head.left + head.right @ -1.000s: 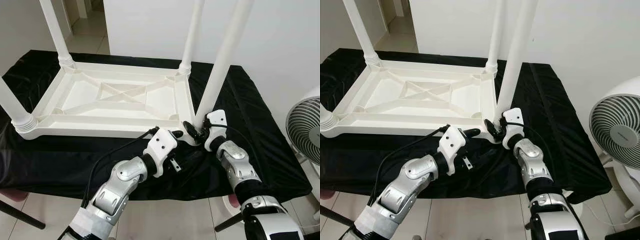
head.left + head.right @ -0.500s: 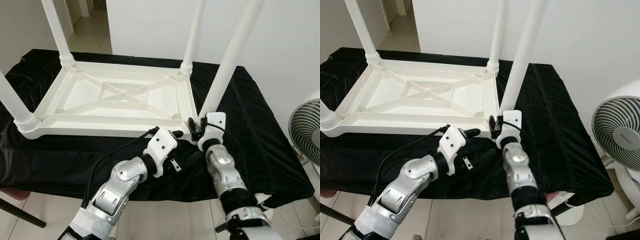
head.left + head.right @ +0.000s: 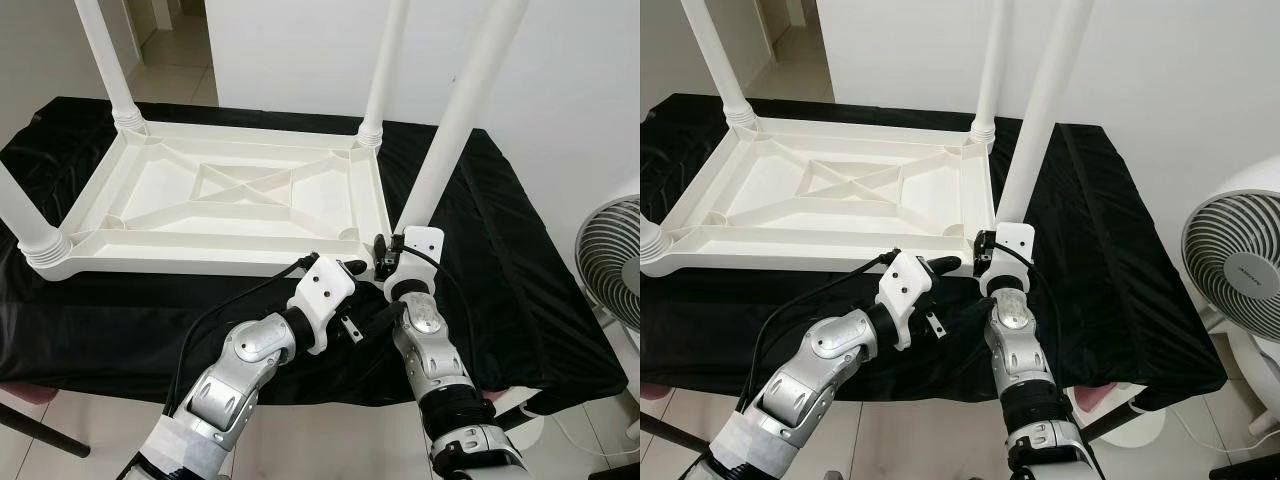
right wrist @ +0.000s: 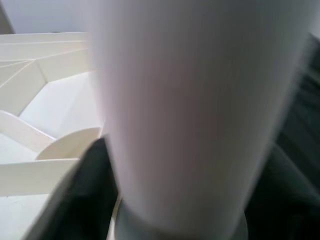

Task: Building children table

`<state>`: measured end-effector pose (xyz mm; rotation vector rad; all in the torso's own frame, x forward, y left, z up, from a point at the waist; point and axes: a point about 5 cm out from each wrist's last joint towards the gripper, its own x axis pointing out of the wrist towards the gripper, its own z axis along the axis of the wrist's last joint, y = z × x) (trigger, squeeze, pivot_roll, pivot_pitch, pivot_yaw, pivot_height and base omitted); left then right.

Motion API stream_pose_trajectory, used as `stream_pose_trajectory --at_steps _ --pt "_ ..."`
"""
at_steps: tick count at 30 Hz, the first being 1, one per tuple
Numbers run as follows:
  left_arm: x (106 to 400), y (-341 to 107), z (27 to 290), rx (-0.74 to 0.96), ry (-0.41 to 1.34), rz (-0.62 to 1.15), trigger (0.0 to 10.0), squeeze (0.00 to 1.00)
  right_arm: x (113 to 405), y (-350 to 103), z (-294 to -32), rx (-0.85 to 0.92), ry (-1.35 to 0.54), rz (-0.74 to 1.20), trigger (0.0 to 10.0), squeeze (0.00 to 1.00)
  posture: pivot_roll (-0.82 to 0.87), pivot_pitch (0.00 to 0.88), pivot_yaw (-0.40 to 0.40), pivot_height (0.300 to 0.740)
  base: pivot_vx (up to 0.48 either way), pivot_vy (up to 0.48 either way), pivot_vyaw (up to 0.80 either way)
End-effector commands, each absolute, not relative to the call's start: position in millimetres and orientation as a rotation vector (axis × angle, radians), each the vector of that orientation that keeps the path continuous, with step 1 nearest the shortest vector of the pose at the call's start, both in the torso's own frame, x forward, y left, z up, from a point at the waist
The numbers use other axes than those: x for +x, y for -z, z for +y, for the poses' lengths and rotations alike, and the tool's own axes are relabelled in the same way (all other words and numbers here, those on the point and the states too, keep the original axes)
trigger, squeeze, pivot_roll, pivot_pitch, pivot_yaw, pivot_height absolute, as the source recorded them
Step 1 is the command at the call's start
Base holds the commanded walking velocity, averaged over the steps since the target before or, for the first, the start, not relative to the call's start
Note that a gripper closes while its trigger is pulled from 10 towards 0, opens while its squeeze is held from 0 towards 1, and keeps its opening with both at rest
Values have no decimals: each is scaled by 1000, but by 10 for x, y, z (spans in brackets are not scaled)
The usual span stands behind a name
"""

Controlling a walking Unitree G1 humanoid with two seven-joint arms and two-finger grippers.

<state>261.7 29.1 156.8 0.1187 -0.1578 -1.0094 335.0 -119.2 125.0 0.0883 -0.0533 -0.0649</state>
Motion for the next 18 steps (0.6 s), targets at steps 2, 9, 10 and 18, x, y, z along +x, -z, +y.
stream_pose_trajectory --at_steps 2,9,10,18 --pt "2608 -1537 274 127 1036 -139 10000 0 3329 -1193 -1218 105 75 -25 10000 1000 84 49 -51 740 0 0 0" --pt "2599 -1529 291 128 1031 -136 10000 0 3368 -1303 -1337 102 -29 -73 10000 1000 84 51 -51 740 0 0 0" --pt "2598 -1528 293 128 1031 -136 10000 0 3379 -1320 -1374 81 -47 -78 10000 1000 84 51 -51 740 0 0 0" --pt "2595 -1529 296 130 1035 -134 10000 0 3414 -1388 -1530 -29 -341 -61 10000 0 81 50 -45 740 0 0 0"
